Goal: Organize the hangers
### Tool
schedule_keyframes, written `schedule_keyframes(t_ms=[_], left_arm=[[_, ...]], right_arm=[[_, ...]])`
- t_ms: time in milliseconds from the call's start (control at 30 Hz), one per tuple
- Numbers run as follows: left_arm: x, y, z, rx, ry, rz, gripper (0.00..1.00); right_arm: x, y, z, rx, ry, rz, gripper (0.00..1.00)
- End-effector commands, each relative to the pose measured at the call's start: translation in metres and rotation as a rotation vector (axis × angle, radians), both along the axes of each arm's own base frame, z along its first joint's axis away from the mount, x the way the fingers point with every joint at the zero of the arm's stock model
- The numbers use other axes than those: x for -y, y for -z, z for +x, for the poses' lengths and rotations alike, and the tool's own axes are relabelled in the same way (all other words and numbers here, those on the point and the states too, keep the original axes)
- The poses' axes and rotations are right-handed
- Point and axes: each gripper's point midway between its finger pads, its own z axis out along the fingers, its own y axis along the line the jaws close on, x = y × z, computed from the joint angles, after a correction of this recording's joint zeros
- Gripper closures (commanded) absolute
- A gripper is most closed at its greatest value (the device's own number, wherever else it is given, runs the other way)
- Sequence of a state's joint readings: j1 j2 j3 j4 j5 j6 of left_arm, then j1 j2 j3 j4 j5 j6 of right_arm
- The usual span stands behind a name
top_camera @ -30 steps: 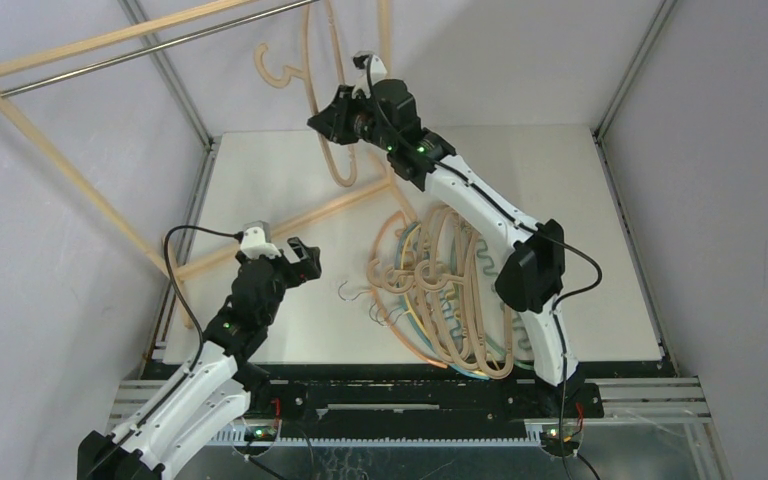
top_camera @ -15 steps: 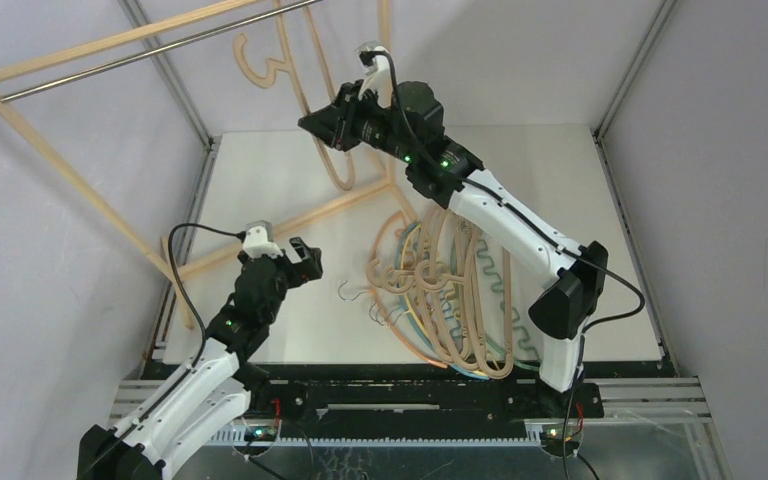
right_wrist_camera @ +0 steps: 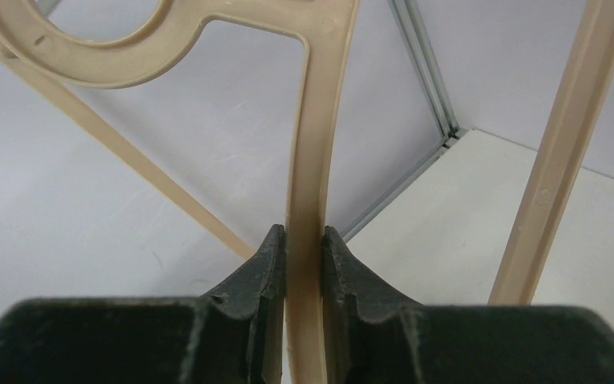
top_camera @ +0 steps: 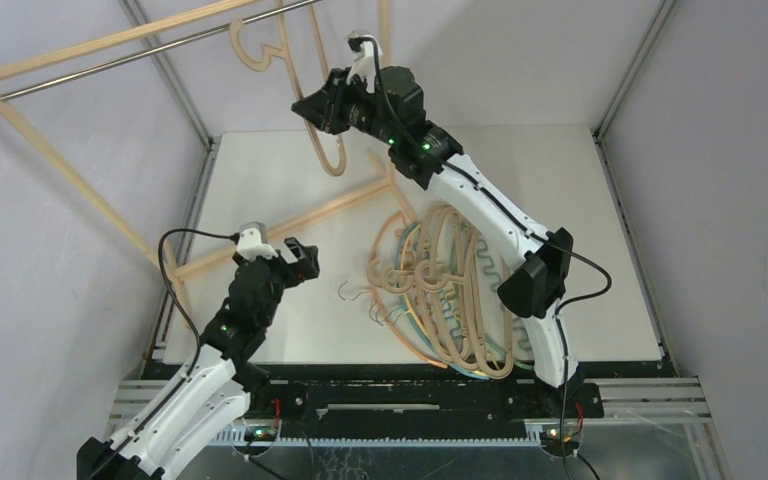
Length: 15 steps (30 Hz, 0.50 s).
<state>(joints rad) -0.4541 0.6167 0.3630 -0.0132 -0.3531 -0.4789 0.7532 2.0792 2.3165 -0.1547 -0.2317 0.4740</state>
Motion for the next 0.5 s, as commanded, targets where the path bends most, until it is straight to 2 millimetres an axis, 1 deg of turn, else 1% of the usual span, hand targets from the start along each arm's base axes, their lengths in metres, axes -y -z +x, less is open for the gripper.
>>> schedule_keyframes(t_ms=[0,100,300,400,467], left_arm=[[-0.002,-0.016,0.001,0.047,-0.011,-0.011,0.00],[0.000,-0.015,0.002,0.042,-0.007,-0.012,0.01],[0.001,-0.018,0.003,0.045,-0.002,-0.015,0.01],[0.001,-0.020,0.003,0.049,-0.001,-0.015,0.01],[0.001,-0.021,0.003,0.050,0.000,-0.016,0.00]], right_arm=[[0.006,-0.021,0.001,0.022,0.013,0.049,0.98],[0.008,-0.020,0.003,0.019,0.021,0.047,0.98],[0.018,-0.032,0.010,0.023,0.063,0.083,0.97],[0.022,-0.034,0.018,0.014,0.088,0.096,0.97],[0.023,-0.030,0.025,-0.004,0.113,0.094,0.97]])
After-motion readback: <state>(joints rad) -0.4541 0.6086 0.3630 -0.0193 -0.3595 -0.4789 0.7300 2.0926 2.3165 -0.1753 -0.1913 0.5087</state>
